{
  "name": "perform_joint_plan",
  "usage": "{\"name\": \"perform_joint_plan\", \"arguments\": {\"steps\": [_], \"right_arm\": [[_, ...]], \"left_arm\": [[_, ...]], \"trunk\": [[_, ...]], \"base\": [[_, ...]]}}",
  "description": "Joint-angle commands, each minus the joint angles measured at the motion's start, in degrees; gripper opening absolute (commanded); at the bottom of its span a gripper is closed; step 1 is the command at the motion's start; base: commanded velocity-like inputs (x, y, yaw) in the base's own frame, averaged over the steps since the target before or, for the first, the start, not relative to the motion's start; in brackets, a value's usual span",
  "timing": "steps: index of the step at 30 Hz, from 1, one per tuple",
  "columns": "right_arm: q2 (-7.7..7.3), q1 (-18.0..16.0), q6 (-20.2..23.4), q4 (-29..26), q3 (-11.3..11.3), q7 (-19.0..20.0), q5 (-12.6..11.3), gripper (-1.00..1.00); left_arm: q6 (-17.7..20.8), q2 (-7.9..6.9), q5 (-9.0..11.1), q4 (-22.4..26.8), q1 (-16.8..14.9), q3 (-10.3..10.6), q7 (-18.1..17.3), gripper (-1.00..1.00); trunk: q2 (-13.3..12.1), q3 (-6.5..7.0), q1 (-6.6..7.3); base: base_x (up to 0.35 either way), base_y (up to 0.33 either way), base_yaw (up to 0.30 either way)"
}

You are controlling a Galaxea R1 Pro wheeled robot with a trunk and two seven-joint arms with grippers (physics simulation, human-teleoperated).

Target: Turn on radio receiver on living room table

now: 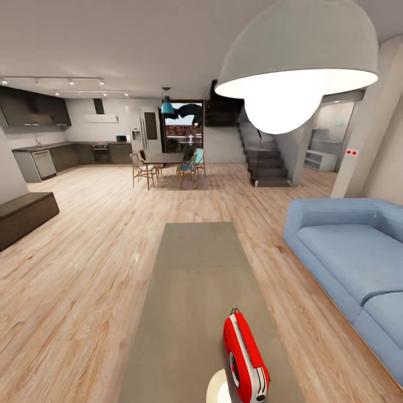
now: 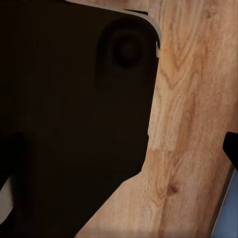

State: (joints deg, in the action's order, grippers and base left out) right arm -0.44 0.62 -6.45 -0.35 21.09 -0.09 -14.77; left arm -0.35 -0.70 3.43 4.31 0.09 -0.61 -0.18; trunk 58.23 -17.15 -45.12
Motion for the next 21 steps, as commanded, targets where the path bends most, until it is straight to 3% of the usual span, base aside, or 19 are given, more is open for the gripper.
{"name": "perform_joint_plan", "arguments": {"steps": [1,9,21], "right_arm": [[0.00,0.0,0.0,0.0,0.0,0.0,0.0,1.00],[-0.07,0.0,-0.1,0.0,0.0,0.0,-0.1,1.00],[0.17,0.0,0.1,0.0,-0.1,0.0,-0.5,1.00]], "left_arm": [[0.0,0.00,0.0,0.0,0.0,0.0,0.0,1.00],[0.0,0.00,0.0,0.0,0.0,0.0,0.0,1.00],[0.0,0.00,0.0,0.0,0.0,0.0,0.0,1.00]], "trunk": [[-0.4,0.19,0.23],[-3.6,1.62,1.98],[-3.6,1.62,1.98]], "base": [[0.000,0.000,0.000],[0.000,0.000,0.000],[0.000,0.000,0.000]]}}
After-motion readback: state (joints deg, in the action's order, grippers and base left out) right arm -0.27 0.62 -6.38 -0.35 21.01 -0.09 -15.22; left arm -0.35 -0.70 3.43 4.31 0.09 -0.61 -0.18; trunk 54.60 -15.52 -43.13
